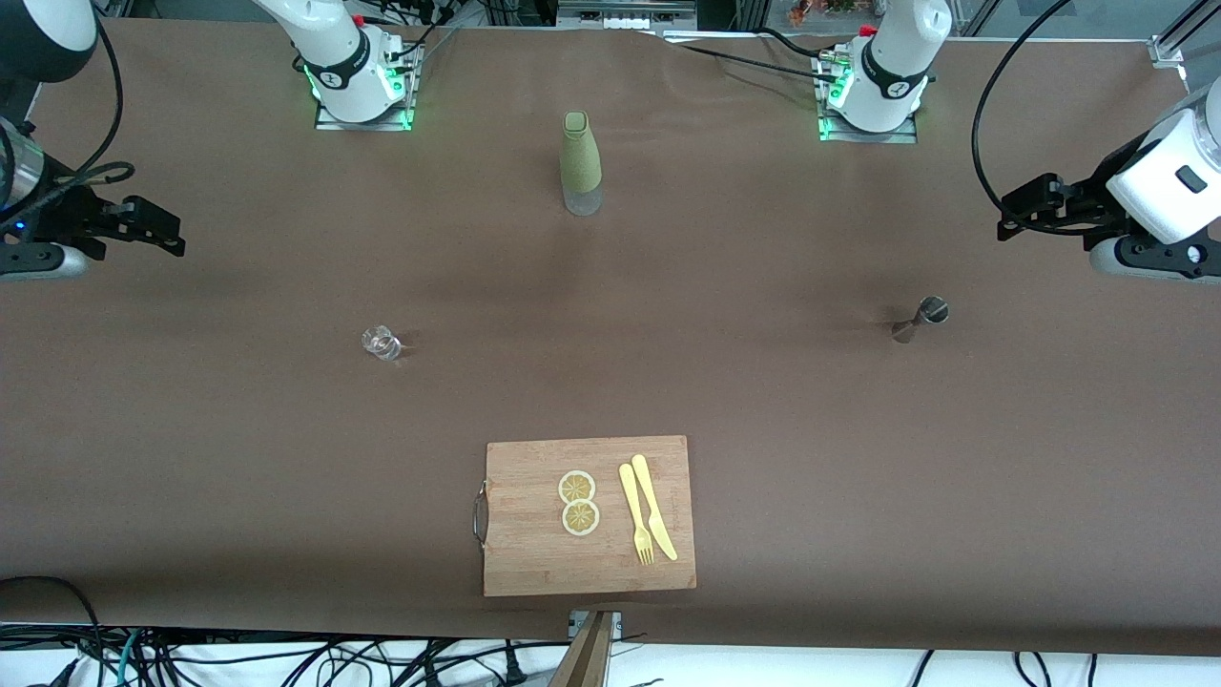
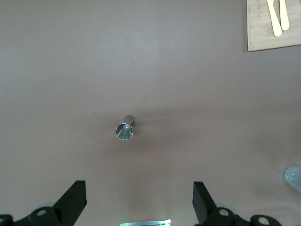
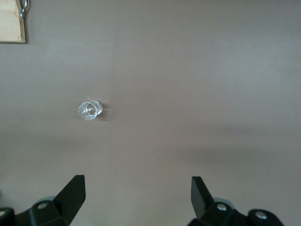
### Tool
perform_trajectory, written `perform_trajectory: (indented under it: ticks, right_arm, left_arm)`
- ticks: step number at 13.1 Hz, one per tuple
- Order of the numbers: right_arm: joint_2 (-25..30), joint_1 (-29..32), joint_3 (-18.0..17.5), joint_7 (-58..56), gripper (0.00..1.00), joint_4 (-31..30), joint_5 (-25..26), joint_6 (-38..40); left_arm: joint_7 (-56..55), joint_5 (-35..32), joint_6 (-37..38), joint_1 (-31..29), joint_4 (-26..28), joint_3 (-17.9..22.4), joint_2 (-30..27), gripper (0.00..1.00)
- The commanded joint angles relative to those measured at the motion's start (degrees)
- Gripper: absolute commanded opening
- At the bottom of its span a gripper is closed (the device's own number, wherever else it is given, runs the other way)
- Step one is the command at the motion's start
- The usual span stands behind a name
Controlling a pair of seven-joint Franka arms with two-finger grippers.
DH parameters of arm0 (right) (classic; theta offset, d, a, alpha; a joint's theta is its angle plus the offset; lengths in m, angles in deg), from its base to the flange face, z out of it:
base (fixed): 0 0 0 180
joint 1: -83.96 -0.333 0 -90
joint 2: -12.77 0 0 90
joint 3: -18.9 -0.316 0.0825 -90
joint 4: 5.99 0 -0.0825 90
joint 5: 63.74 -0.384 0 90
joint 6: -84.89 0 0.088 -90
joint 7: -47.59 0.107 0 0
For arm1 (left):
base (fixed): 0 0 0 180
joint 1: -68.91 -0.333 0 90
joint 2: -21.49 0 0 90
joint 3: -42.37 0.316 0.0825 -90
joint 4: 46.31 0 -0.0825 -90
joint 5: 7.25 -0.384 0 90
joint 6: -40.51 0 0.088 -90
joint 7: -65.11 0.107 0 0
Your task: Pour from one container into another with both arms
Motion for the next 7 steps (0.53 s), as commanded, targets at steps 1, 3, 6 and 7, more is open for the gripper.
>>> perform_trajectory:
  ticks: [1, 3, 6, 7]
  right_arm:
    - [1.4, 3.6, -3.4, 2.3, 1.00, -0.4, -1.1, 0.0]
    - [1.4, 3.8, -3.8, 6.4, 1.00, -0.4, -1.2, 0.0]
    - [1.2, 3.7, -4.0, 7.6, 1.00, 0.4, -1.2, 0.1]
    - [0.7, 3.6, -3.9, 7.3, 1.00, 1.3, -1.3, 0.5]
  left_arm:
    - [-1.9, -0.8, 0.1, -1.6, -1.2, -1.3, 0.0, 1.00]
    - [-1.8, -0.5, 0.0, -1.6, -1.1, -1.4, 0.0, 1.00]
    - [-1.1, 0.3, 0.0, -1.7, -1.1, -1.4, 0.0, 1.00]
    - [-1.1, 0.3, 0.0, -1.6, -1.1, -1.4, 0.0, 1.00]
